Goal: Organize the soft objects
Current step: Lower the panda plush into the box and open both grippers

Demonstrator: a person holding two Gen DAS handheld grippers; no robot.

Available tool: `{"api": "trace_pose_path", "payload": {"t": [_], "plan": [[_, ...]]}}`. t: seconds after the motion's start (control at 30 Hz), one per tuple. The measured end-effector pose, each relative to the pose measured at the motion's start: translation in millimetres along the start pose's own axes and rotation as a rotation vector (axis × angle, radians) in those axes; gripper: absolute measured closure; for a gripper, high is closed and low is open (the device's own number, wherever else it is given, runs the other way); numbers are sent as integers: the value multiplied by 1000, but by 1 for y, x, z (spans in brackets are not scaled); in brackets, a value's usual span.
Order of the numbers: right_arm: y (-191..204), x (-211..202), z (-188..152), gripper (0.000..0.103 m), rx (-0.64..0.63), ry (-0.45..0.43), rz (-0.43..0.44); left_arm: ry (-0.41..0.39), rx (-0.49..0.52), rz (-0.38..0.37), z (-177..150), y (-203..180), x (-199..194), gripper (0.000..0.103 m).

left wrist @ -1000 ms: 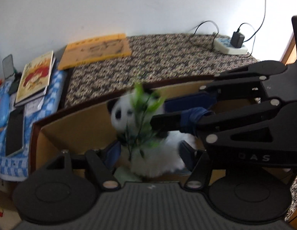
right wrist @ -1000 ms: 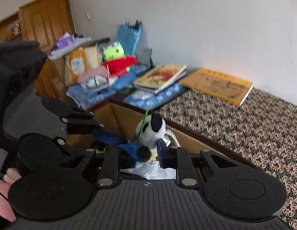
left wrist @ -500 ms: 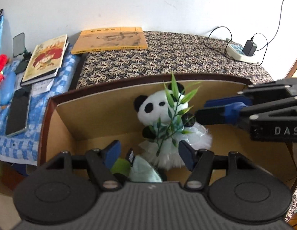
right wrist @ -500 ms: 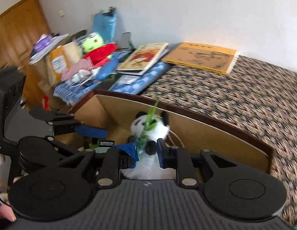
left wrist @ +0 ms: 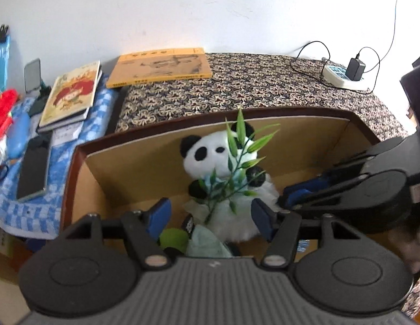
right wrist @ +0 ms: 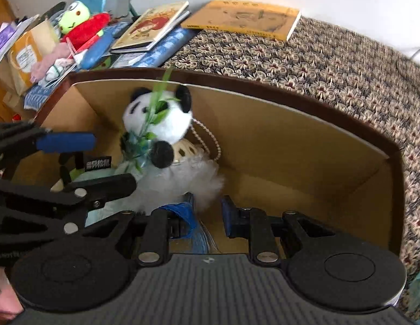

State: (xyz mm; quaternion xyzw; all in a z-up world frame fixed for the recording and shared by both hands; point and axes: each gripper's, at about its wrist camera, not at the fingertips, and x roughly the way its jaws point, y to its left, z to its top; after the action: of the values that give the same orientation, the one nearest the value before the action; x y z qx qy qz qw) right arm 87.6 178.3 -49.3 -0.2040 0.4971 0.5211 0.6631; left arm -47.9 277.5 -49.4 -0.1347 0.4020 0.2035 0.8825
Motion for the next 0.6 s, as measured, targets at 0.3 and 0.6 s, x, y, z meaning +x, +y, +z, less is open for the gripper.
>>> {"api": "trace_pose_path", "payload": {"t": [0.3,0.6], "plan": [[-4,-10,-2,98,34,-4,5,17,-20,32,2,2,4,37],[-3,-43,-14,95,113,-152,-89,15,6,95,1,-3,6,36]]}}
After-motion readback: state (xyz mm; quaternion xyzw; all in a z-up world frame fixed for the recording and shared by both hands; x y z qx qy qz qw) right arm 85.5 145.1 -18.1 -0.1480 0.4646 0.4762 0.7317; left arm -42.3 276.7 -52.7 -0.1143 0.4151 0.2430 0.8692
